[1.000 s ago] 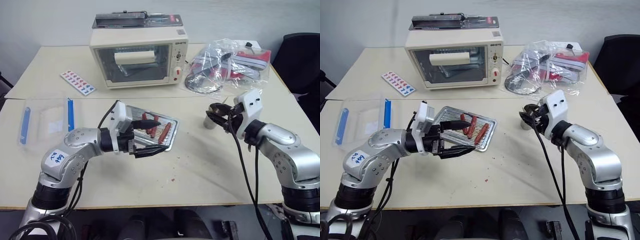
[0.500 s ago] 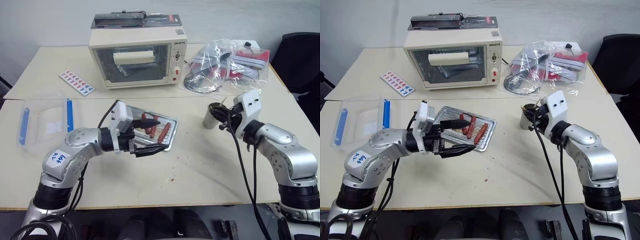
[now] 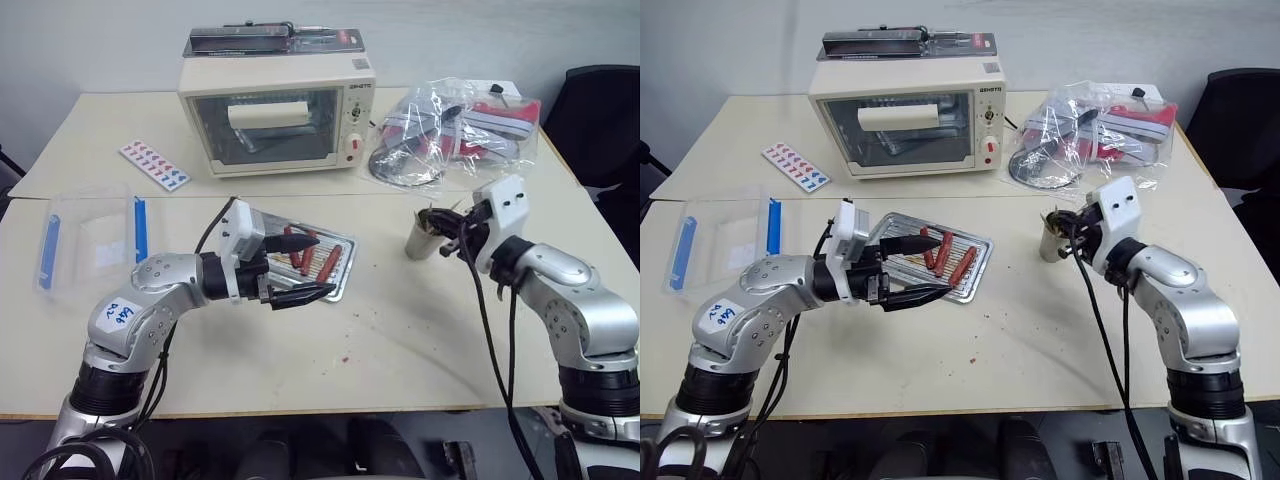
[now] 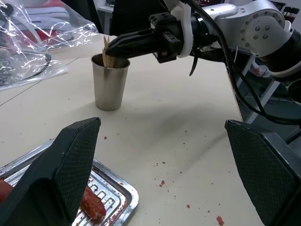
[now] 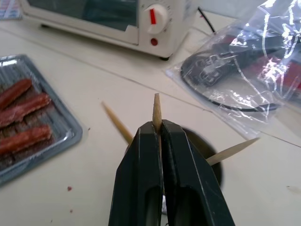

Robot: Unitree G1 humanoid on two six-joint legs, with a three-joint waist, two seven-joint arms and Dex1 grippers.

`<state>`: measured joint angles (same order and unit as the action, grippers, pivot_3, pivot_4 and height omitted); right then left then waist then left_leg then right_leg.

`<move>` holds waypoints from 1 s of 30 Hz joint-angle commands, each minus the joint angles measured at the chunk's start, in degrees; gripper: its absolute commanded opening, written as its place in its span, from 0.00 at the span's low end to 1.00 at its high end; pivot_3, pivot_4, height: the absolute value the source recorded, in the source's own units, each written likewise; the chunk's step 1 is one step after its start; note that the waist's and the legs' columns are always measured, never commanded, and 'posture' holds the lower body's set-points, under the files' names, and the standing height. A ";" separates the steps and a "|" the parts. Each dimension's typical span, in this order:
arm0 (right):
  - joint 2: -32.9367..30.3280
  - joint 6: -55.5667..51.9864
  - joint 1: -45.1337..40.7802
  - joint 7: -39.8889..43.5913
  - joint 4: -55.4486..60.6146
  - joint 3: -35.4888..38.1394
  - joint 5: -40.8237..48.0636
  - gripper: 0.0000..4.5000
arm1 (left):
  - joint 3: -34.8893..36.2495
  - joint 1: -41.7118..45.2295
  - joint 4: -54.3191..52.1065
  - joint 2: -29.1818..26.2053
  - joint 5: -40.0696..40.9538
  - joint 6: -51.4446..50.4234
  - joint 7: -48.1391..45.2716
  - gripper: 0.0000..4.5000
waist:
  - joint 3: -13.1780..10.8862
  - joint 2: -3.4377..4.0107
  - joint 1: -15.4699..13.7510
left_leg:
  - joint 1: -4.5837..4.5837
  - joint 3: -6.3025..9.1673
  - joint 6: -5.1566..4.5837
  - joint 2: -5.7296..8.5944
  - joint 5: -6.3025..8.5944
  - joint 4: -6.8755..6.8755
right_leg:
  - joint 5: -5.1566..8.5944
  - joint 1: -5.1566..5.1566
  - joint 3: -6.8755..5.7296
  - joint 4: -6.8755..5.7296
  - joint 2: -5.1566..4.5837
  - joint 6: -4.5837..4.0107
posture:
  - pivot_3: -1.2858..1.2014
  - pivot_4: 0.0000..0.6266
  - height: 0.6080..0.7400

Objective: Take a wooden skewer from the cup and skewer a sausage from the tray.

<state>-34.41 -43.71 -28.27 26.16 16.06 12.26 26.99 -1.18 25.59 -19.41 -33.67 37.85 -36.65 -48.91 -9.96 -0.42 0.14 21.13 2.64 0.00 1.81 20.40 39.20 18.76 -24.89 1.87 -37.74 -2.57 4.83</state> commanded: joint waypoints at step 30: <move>20.78 4.01 -3.51 -73.54 11.74 10.82 86.01 0.00 | -1.48 8.14 10.53 16.99 -8.90 12.99 7.37 0.71 | 0.03 -0.03 1.76 | 0.36 -0.11 -0.06 -0.02 -0.12 0.00 | -0.03 -0.36 0.05 -0.34 0.02 0.06 | 0.52 0.24 1.00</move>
<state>-14.09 -41.39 -31.97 -47.16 24.85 23.30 111.67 -2.36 33.07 -8.04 -16.91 29.06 -24.95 -41.39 -9.93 -0.45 1.90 21.49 2.54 -0.05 1.79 20.28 39.19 18.73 -25.25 1.92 -38.08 -2.55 4.88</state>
